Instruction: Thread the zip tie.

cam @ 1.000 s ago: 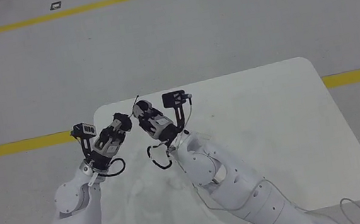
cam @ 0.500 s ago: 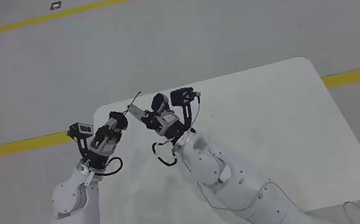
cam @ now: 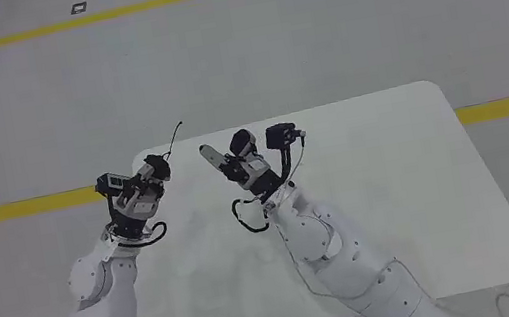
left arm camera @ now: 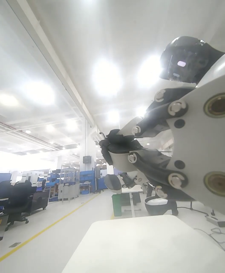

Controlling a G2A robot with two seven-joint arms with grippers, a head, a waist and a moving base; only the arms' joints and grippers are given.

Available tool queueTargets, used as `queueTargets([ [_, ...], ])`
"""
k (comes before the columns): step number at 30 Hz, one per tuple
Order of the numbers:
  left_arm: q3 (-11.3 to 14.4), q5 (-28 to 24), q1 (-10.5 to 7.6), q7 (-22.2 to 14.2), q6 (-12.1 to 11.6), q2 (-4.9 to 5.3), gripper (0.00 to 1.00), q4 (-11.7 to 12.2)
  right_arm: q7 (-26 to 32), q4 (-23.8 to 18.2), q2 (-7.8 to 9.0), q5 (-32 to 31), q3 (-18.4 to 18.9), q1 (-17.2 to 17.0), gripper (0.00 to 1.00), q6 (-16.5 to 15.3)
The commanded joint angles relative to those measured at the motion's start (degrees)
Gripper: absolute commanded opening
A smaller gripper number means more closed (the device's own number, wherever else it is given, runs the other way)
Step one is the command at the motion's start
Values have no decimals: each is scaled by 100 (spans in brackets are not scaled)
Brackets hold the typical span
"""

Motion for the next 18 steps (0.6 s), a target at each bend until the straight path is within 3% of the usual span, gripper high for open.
queueTargets([
  [1,36,-228,-8,159,223,-10,0,-1,0,0,0,2,0,0,100,0],
  [2,49,-446,-13,189,424,-13,0,7,0,-1,-2,68,0,-19,100,-5],
  [6,-17,-1132,-17,176,965,-11,0,9,333,76,-39,1427,79,-73,100,-301],
  [12,-60,-1757,43,-107,1543,3,0,69,976,369,-87,2905,73,45,100,-553],
  [18,-48,-2290,63,-291,1942,4,0,150,1576,693,-173,4363,-34,285,100,-609],
])
